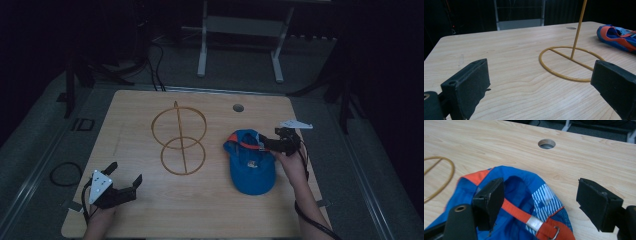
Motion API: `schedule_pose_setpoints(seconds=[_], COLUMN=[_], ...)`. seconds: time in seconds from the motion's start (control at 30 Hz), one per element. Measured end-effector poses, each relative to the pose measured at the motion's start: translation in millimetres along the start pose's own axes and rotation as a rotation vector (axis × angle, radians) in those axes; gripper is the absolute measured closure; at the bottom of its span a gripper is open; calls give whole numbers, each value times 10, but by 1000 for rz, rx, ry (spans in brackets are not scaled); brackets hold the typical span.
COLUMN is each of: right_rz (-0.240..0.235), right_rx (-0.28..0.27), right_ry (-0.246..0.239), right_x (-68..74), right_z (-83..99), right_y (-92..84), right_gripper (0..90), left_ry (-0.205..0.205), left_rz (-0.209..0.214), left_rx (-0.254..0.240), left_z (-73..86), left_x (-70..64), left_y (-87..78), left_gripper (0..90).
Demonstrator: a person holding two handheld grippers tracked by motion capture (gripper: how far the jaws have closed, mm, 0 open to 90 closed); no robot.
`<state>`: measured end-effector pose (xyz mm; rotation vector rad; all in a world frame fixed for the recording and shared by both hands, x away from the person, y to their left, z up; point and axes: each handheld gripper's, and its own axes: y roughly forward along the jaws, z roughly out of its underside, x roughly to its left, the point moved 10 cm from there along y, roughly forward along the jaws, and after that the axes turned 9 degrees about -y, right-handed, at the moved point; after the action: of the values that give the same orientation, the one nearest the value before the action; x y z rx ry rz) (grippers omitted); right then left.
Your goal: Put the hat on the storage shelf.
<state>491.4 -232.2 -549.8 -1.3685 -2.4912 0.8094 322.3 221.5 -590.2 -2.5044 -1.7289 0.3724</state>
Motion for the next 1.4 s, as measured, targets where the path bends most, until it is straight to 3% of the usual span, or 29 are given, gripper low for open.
schedule_pose_setpoints(seconds=[0.23,0.53,0.9,1.07,1.2,1.33,1.4], right_rz=[-2,12,20,21,-22,-34,-44], right_rx=[50,142,233,267,268,268,268], right_ry=[7,15,-42,-68,-65,-82,-97], right_x=[11,26,41,58,102,144,176], right_z=[53,296,440,485,476,467,461], right_y=[271,572,694,724,711,691,685], right_gripper=[225,225,236,280,432,574,690], left_ry=[2,2,-9,-10,-5,0,6], left_rz=[-1,1,1,1,5,9,5], left_rx=[9,20,17,18,22,26,25], left_z=[12,27,22,23,28,35,33], left_x=[2,1,12,15,7,-5,-6], left_y=[4,9,9,8,10,11,11], left_gripper=[25,25,25,25,25,25,25])
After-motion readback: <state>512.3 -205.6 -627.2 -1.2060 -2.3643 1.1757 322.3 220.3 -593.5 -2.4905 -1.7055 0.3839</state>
